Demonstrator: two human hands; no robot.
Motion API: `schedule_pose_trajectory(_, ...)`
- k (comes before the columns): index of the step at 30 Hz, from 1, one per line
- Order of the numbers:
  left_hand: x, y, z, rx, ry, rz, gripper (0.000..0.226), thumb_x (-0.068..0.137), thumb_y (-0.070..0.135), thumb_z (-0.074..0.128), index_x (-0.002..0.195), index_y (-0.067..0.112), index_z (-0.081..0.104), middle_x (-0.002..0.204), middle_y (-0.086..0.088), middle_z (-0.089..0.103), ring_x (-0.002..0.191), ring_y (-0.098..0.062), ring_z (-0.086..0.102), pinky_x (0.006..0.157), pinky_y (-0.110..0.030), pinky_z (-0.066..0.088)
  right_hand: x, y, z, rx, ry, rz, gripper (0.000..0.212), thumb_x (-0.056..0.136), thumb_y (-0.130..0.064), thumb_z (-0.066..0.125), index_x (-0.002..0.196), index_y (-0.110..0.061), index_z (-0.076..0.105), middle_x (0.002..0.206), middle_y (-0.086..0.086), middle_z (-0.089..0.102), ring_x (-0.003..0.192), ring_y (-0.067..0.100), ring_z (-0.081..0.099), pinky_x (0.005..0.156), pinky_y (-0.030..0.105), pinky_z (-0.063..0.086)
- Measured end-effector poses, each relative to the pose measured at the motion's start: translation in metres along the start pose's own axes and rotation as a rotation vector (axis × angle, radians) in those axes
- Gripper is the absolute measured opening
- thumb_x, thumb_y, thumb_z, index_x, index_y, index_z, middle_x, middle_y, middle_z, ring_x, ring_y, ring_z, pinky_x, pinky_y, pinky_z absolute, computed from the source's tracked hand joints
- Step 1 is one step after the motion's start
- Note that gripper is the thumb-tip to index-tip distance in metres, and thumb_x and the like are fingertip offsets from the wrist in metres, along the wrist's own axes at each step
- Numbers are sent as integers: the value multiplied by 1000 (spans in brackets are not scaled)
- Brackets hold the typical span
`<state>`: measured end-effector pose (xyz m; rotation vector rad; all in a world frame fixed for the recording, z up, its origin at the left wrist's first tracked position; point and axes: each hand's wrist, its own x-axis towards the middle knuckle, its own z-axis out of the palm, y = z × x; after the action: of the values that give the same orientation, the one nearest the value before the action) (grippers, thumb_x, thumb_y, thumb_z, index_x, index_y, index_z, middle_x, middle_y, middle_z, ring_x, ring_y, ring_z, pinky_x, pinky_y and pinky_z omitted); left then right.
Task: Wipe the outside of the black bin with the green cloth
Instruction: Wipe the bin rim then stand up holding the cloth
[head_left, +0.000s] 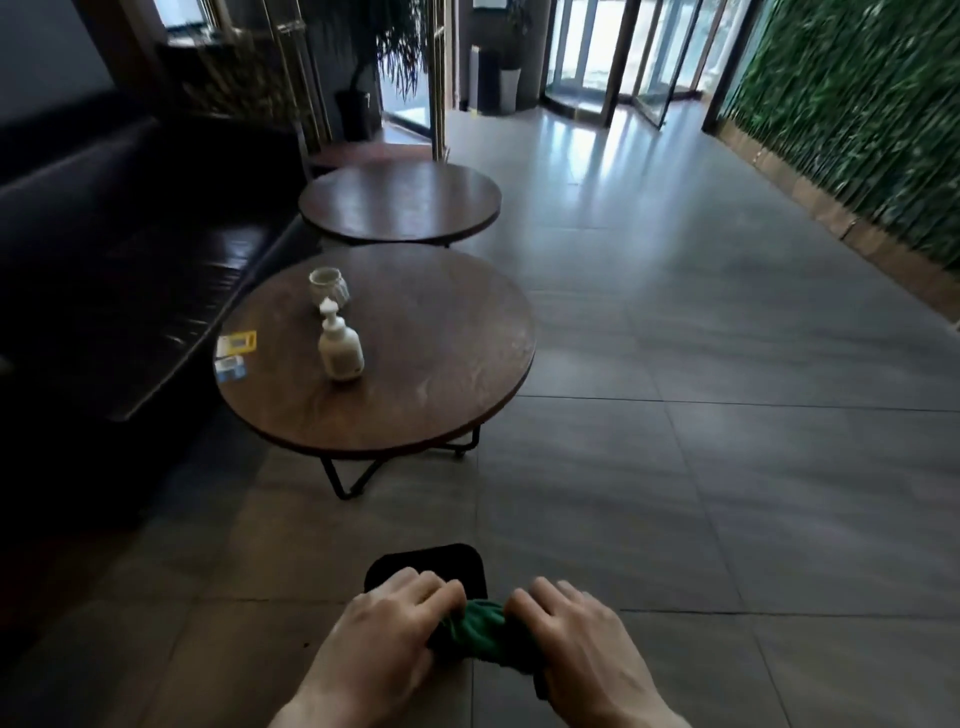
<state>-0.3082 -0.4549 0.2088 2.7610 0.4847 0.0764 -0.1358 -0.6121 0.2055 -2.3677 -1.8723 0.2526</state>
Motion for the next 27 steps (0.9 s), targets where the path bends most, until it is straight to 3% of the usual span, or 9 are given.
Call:
schedule_pose_trajectory(3,-4,25,-35,21,49,-62,50,67,13,67,113,31,60,105,15,64,102,-14,63,71,-36,58,-7,-6,-35,-28,28,28,54,40,-20,90,86,-30,62,76,-11,58,64,14,60,49,25,45)
schedule_pose_trajectory(7,-5,44,-68,-2,95,-105,46,77,17,59,121,29,58,112,15,62,111,-13,57,83,-34,53,-5,-15,-75,-16,44,45,54,39,-17,86,84,-30,60,74,-11,57,62,12,59,49,23,41)
schedule_pose_trajectory(9,-4,45,-81,-15,109,-108,43,78,18,57,119,30,56,110,14,61,110,-12,56,85,-31,51,-1,-18,-87,4,29,29,45,55,-22,84,92,-28,59,82,-9,59,72,15,61,55,25,39)
schedule_pose_trajectory(11,-1,40,-91,-17,123,-115,42,77,21,57,118,31,55,109,15,60,108,-11,56,85,-29,49,9,-20,-94,28,49,-7,30,79,-21,69,105,-25,55,99,-5,59,89,22,60,66,31,37)
schedule_pose_trajectory(13,3,30,-98,-26,135,-130,41,77,24,56,117,34,52,108,16,59,108,-8,54,84,-27,48,22,-22,-98,26,68,-29,25,86,-21,59,110,-25,51,106,-4,56,97,24,57,70,32,34)
schedule_pose_trajectory(21,43,-33,-116,-62,158,-143,38,74,27,61,106,39,45,99,19,57,98,-4,55,77,-23,45,96,-23,-111,17,104,-25,21,93,-31,55,112,-26,49,108,-5,54,100,21,55,71,32,34)
schedule_pose_trajectory(24,66,-61,-127,-72,180,-125,35,75,27,61,106,38,47,100,16,59,99,-7,57,77,-24,44,131,-22,-116,25,118,-28,33,89,-49,50,110,-24,53,105,-3,57,97,23,58,70,36,39)
schedule_pose_trajectory(27,92,-87,-140,-71,180,-79,31,79,29,64,107,36,50,99,14,60,100,-11,58,78,-29,49,165,-20,-121,9,131,-15,36,87,-55,61,107,-25,55,100,-3,59,93,23,59,66,37,39)
